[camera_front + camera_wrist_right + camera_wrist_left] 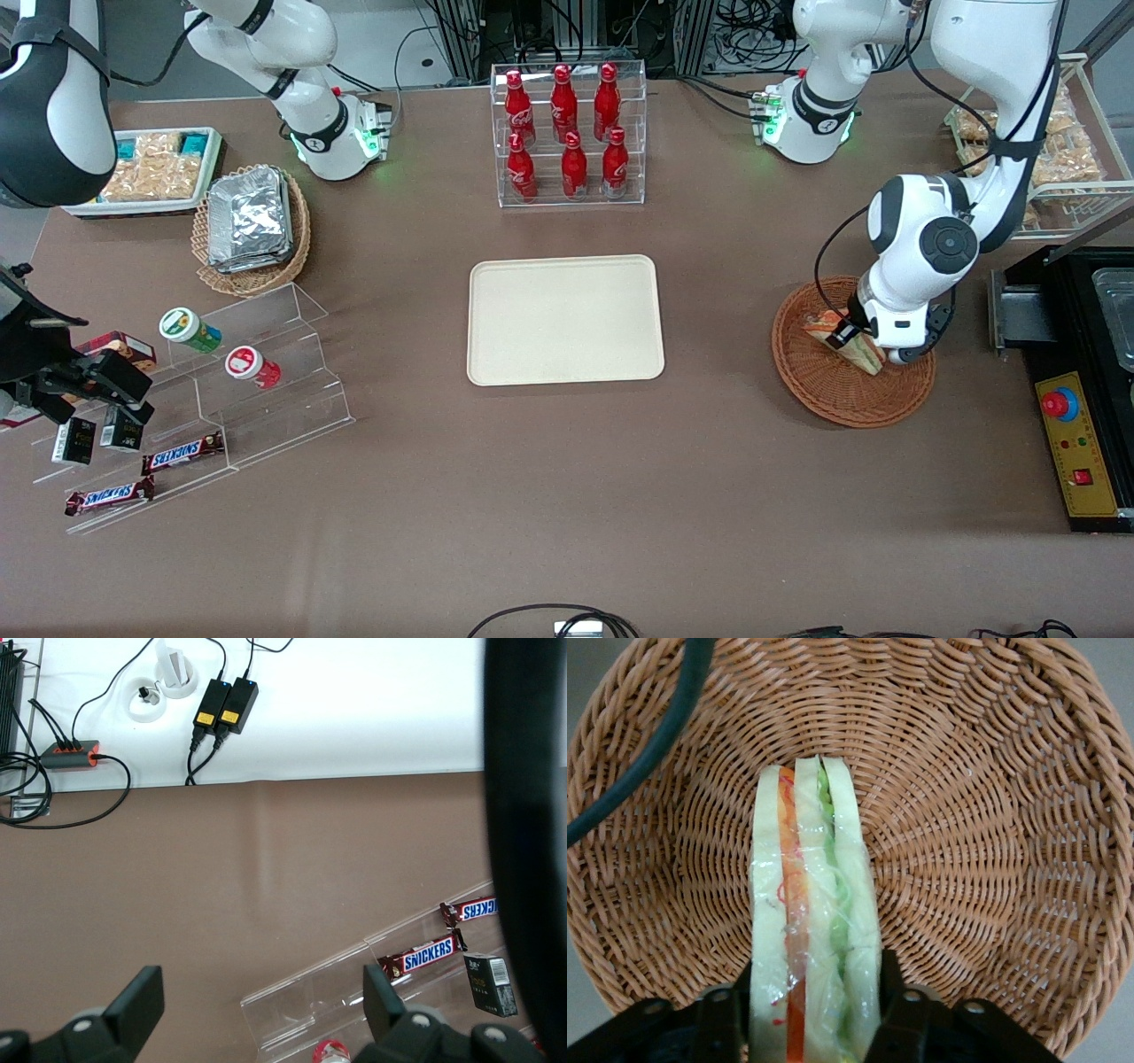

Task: Place sandwich from basket to tray
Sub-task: 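Close the left gripper on the sandwich and lift it from the basket, then carry the held sandwich with the left gripper over the cream tray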

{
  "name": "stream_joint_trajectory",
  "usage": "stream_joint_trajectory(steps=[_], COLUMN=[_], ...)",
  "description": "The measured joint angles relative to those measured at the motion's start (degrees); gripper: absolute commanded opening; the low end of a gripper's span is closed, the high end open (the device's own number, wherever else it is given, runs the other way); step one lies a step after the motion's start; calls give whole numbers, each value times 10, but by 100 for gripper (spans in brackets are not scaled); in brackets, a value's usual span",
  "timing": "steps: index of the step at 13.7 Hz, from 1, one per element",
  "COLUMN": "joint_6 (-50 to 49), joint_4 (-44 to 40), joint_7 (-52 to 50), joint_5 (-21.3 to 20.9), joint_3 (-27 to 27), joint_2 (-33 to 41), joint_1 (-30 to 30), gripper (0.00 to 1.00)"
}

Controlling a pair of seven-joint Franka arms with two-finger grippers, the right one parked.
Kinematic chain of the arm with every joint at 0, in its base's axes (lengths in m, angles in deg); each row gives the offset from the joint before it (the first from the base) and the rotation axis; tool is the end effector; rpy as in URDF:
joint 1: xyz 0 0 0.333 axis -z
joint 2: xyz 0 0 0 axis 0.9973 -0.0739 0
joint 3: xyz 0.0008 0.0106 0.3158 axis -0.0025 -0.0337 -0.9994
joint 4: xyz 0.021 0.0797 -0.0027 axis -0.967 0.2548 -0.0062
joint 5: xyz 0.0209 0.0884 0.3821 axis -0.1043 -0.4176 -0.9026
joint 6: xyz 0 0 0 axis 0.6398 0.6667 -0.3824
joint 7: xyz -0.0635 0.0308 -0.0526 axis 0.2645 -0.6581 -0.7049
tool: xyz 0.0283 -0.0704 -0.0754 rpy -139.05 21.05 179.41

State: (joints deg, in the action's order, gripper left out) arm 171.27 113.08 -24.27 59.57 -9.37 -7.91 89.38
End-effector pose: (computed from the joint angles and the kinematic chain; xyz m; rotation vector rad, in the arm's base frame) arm 0.4961 -0.0422 0.2438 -2.8666 -1.1365 0.0495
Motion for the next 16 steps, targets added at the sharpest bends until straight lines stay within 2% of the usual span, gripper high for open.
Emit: stream_joint_trajectory(steps=[7,12,14,16], joint_6=[-13,-166,-234,-256], joint_4=[-8,-86,-141,-171], joint_7=[3,66,101,121], joint_5=[0,0,0,0], joint_3=[0,11,32,65], joint_2=[10,65,71,71], joint_1=[0,5,7,9], gripper=[6,7,9,11])
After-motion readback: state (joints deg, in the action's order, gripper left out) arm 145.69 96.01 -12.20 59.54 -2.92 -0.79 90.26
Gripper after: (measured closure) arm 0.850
